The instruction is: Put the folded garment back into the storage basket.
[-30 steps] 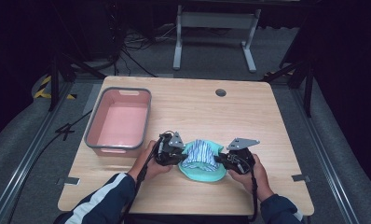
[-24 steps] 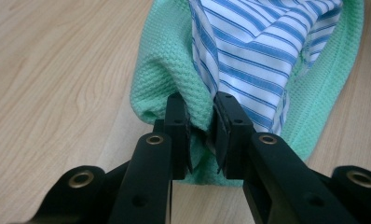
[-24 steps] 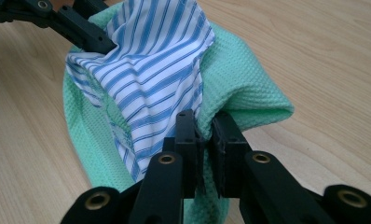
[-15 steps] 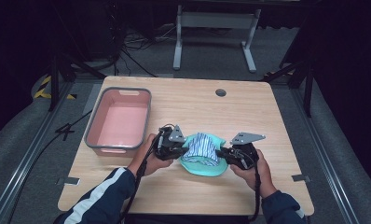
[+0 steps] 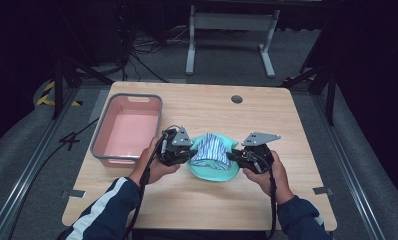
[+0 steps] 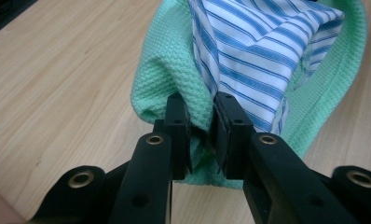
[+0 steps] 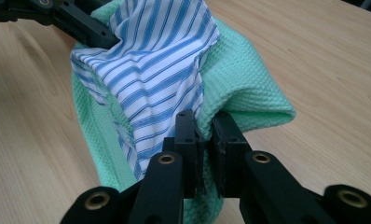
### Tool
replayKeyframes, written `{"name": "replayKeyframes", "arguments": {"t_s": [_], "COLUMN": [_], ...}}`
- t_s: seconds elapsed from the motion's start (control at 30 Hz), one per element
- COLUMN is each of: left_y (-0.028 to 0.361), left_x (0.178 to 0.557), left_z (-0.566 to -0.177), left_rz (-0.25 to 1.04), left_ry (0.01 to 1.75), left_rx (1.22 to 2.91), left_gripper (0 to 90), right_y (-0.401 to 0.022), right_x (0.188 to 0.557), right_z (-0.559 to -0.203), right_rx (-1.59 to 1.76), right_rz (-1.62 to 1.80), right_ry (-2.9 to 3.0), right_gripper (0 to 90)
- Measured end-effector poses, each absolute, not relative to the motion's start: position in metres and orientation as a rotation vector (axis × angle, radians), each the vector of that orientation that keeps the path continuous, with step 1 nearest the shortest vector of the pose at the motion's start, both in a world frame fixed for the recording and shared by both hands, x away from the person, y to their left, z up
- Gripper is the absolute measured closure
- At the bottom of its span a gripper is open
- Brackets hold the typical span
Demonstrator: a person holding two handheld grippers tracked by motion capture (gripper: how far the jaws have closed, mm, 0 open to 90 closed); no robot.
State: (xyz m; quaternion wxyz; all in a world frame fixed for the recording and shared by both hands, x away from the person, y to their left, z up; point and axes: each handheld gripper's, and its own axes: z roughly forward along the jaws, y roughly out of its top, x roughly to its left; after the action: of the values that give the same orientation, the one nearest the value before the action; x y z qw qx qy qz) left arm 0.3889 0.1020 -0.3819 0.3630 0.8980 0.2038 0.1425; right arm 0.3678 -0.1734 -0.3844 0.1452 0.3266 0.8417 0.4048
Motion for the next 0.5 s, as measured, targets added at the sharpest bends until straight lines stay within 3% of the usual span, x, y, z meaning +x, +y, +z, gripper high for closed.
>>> {"name": "replayKeyframes", "arguments": {"t_s": [0.5], "left_y": [0.147], "left_x": [0.394], "left_z": [-0.356], "left_rz": [0.442], "left_ry": [0.621], "left_rx": [2.250], "left_gripper": [76.8], "right_y": [-0.134], "right_x": [0.391], "right_z": [-0.357], "right_rx": [0.843], "right_rz": [1.232], "right_ry": [2.427], "right_gripper": [81.9]}}
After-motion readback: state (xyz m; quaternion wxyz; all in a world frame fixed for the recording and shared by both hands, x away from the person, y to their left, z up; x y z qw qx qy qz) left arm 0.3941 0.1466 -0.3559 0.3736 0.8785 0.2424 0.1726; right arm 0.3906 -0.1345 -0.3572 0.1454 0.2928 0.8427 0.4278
